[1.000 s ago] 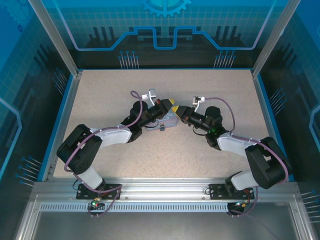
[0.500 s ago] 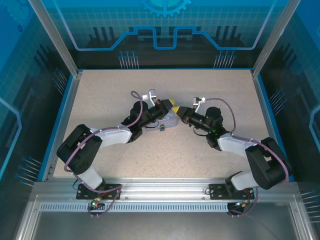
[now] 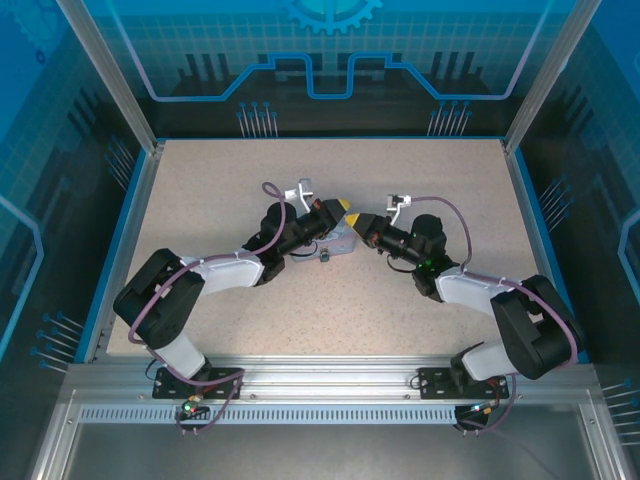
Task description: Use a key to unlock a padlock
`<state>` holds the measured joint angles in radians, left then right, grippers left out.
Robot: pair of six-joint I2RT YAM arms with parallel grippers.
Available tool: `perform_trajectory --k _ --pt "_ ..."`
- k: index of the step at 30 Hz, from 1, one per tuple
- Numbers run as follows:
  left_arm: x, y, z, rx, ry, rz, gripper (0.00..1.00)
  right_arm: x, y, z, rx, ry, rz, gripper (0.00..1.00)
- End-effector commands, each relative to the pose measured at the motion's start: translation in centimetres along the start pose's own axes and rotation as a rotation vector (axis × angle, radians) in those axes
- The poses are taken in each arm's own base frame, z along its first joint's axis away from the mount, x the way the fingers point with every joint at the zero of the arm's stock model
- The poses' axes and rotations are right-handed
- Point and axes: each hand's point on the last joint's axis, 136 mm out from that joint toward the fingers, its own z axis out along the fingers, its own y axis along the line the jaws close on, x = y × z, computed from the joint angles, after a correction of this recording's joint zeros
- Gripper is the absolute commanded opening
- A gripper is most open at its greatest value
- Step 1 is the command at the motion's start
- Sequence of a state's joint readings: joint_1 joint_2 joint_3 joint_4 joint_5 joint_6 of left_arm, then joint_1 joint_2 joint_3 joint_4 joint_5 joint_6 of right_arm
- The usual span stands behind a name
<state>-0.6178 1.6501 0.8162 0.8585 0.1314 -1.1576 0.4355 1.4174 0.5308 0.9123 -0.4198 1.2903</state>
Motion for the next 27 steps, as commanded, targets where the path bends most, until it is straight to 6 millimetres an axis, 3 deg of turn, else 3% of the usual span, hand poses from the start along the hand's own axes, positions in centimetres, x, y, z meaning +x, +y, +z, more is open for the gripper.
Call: perform_trajectory --k 1,2,3,4,9,17,27 --pt "-0.9 -0.5 -0.6 -0.002 -0.048 0.013 0.00 -0.7 1.6 -0.7 -0.059 -0.027 -0.043 0.00" --pt "-0.9 -0.5 -0.5 -0.003 -0.043 0.015 0.00 -0.7 1.7 -0.7 -0.061 -0.025 -0.044 0.00" --pt "-0.9 -0.7 -0.6 0.001 -0.043 0.017 0.11 -0.7 1.7 -0.7 -0.058 -0.023 -0.045 0.00" --pt "-0.9 -0.8 -0.7 0.007 -0.046 0.019 0.32 -0.7 1.7 -0.7 -0.056 -0.022 -0.048 0.00" --pt "-2.1 -0.7 -1.8 -0.008 -0.084 0.026 0.52 -0.6 1.5 -1.0 -0.040 -0.019 -0.053 0.00" --pt "-3.9 0.2 -5.4 -0.062 -0.114 0.060 0.58 -0.4 0.9 -1.5 -0.020 0.005 -0.060 0.00" --pt "-0.5 2.8 -10.4 -0.246 0.044 0.242 0.64 -0.1 -0.5 -3.0 0.069 0.053 -0.092 0.00"
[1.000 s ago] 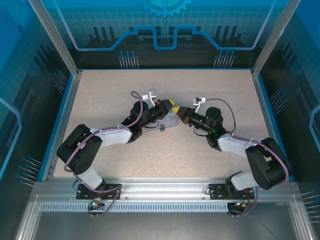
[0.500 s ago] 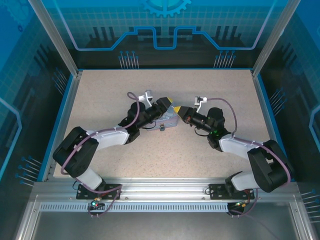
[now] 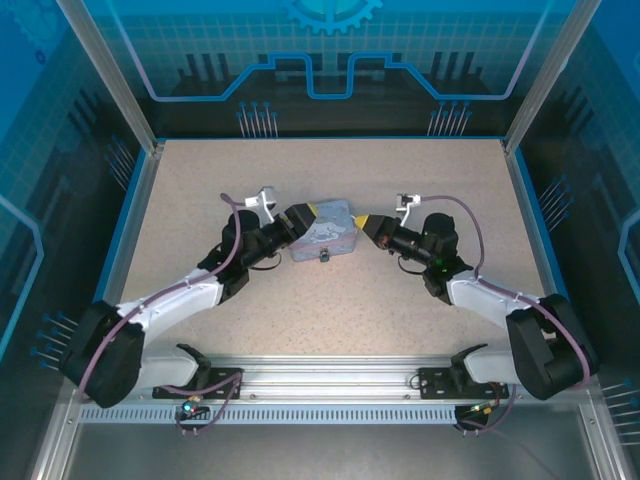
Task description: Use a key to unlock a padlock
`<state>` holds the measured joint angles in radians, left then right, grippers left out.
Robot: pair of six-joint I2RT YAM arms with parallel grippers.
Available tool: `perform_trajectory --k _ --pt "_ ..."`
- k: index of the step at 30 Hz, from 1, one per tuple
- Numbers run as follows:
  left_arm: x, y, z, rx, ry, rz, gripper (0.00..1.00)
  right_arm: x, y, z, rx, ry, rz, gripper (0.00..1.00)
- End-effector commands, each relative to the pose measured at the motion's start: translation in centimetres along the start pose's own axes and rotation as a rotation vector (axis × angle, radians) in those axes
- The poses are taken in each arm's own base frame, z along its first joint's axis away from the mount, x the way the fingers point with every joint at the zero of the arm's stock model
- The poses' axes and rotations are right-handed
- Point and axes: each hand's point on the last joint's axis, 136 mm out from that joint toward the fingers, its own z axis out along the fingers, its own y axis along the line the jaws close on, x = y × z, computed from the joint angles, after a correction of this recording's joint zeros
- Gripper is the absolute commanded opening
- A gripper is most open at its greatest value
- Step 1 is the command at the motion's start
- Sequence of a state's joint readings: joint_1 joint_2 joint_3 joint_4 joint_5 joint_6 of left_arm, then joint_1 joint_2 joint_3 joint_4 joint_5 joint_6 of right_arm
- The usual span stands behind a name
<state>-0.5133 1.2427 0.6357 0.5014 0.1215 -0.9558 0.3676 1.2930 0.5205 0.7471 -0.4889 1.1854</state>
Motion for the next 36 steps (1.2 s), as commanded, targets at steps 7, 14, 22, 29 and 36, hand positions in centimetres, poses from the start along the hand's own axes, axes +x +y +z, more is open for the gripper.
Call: perform_trajectory --k 7,14,22,29,36 --pt "5.5 3.7 -2.5 -0.132 0.206 0.148 0.66 1.1 -2.0 -0.6 0.087 0.066 0.006 0.00" --pt "9.2 6.0 -2.1 -0.148 0.293 0.226 0.72 1.1 -2.6 -0.1 0.125 0.091 0.015 0.00" --pt "11.5 8.8 0.1 -0.160 0.315 0.314 0.76 -0.7 -3.7 2.3 0.202 0.115 0.016 0.00" --pt "11.3 11.5 2.4 -0.193 0.242 0.396 0.76 -2.1 -5.7 5.2 0.248 0.137 0.027 0.00" --pt "10.9 13.5 4.2 -0.221 0.181 0.463 0.75 -2.4 -7.8 7.2 0.275 0.169 0.066 0.00"
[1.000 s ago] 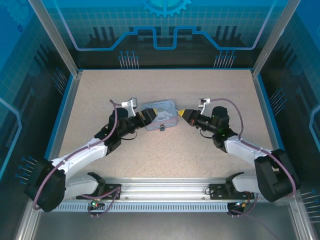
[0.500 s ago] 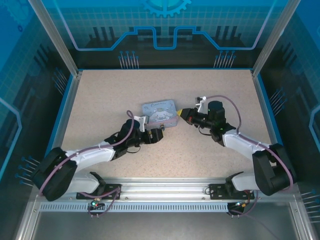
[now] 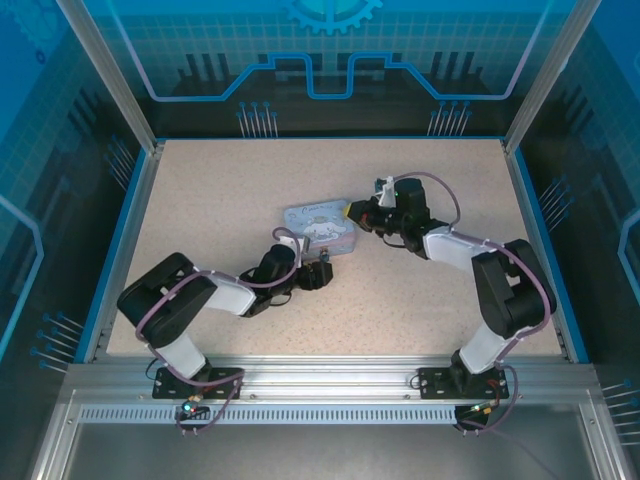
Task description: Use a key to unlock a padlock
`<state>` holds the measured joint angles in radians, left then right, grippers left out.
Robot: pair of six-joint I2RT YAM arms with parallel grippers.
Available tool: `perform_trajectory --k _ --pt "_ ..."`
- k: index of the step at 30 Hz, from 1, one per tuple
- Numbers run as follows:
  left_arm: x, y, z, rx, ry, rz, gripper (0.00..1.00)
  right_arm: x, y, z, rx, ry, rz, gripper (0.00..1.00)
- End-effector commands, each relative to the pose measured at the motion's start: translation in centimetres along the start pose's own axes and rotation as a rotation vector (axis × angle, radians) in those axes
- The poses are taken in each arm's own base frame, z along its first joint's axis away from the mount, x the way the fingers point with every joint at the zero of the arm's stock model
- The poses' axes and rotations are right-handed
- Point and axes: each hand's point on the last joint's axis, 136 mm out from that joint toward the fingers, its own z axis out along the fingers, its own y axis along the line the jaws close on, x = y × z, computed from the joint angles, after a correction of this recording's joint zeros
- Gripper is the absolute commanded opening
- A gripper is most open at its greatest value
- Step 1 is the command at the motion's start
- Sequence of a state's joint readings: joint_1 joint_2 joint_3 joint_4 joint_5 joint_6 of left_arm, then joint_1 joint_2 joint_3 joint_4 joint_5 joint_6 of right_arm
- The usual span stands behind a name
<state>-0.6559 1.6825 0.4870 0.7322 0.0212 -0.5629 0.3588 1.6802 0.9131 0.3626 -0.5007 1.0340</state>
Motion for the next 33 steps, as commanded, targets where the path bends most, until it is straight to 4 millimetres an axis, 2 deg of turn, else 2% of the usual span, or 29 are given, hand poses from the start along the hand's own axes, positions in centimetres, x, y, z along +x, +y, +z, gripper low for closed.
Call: perform_trajectory --k 1,8,12,19,33 --pt "-1.8 -0.1 0.7 -0.006 -0.107 0.076 0.75 -0.6 -0.4 0.5 0.012 0.012 0.007 0.00" --pt "-2.5 0.8 1.6 -0.051 -0.154 0.122 0.75 -0.1 -2.0 2.1 0.072 0.041 0.056 0.00" --pt "-3.0 1.0 1.7 -0.081 -0.172 0.152 0.75 1.2 -3.0 2.7 0.133 0.063 0.077 0.00" --pt "-3.0 0.5 2.7 -0.051 -0.163 0.156 0.76 2.8 -3.5 3.6 0.166 0.091 0.082 0.00" --pt "-3.2 -0.3 4.7 0.018 -0.204 0.082 0.76 3.3 -4.0 4.2 0.181 0.105 0.092 0.00"
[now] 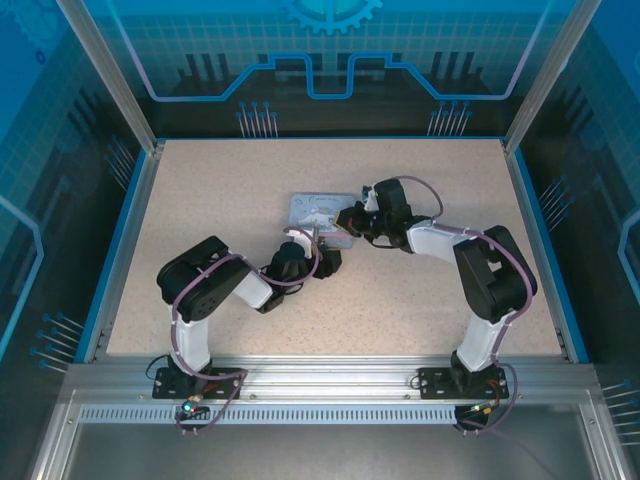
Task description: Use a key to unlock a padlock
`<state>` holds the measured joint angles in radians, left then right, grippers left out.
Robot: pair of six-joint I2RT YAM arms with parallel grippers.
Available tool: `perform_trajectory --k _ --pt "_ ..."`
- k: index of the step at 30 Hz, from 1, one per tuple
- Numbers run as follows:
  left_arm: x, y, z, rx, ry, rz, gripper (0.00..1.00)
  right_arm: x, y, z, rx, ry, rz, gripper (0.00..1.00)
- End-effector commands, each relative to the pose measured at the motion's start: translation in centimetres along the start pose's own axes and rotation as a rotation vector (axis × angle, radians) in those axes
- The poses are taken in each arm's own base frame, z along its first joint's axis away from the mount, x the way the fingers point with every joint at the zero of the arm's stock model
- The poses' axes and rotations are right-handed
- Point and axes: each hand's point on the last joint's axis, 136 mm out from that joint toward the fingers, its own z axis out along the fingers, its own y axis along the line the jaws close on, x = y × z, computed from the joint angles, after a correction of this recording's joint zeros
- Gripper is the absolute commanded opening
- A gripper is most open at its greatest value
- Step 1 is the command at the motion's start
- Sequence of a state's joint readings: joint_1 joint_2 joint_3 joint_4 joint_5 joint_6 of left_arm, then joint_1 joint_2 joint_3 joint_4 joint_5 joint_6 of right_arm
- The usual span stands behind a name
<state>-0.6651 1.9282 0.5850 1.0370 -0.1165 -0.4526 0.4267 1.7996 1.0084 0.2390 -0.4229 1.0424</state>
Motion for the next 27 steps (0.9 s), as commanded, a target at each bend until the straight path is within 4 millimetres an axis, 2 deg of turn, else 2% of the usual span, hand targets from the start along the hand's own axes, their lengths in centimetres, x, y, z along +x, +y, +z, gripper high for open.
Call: perform_trajectory --k 1,9,14,19,27 --pt "0.1 -0.9 0.7 0.040 -0.008 -0.050 0.76 1.3 -1.4 1.0 0.051 0.041 0.036 0.00" --pt "-1.2 -3.0 0.7 0.166 -0.053 -0.165 0.75 1.4 -1.3 1.1 0.050 0.046 0.037 0.00" --pt "-1.2 -2.6 0.7 0.159 -0.071 -0.206 0.75 1.6 -1.3 1.2 0.050 0.053 0.036 0.00" --pt "-0.3 -0.9 0.6 0.082 -0.067 -0.233 0.75 1.6 -1.2 1.2 0.047 0.052 0.036 0.00" --pt "0.2 -1.8 0.5 0.147 -0.038 -0.250 0.71 1.6 -1.1 1.1 0.051 0.053 0.036 0.00"
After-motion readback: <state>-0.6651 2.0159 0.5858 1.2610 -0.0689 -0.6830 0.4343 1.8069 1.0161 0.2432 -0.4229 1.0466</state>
